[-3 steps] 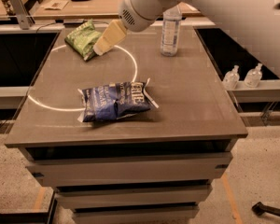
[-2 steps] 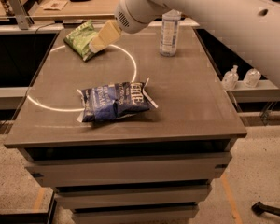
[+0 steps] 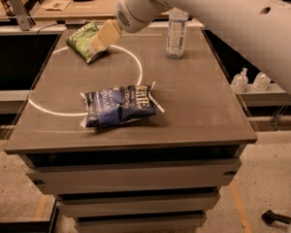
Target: Move green rice chip bag near blue plastic bottle
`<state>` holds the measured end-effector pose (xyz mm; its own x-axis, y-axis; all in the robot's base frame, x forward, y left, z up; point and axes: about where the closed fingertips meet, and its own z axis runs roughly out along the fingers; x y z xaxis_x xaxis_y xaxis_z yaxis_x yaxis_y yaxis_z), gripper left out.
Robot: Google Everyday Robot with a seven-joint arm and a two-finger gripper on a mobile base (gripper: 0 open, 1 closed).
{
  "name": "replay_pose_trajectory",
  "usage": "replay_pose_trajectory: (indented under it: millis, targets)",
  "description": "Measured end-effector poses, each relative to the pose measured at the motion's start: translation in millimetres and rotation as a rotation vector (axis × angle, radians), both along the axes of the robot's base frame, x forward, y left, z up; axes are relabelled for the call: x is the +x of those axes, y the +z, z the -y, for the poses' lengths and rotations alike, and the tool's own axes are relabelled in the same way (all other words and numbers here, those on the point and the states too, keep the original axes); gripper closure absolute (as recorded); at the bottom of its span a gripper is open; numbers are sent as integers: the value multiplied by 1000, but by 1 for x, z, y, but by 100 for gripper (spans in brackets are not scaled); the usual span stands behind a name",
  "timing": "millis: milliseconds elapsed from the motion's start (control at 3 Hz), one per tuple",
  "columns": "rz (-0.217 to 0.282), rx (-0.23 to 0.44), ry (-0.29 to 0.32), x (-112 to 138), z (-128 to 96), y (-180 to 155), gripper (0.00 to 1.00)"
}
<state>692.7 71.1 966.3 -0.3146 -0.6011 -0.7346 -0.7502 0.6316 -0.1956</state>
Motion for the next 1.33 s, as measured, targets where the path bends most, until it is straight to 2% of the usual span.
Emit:
replay_pose_trajectory:
  millis: [333, 1000, 1333]
  targets:
    - [17, 12, -7, 13, -22, -4, 0]
    - [9, 32, -110, 29, -59, -28, 0]
    - [10, 33, -144, 49, -77, -43, 0]
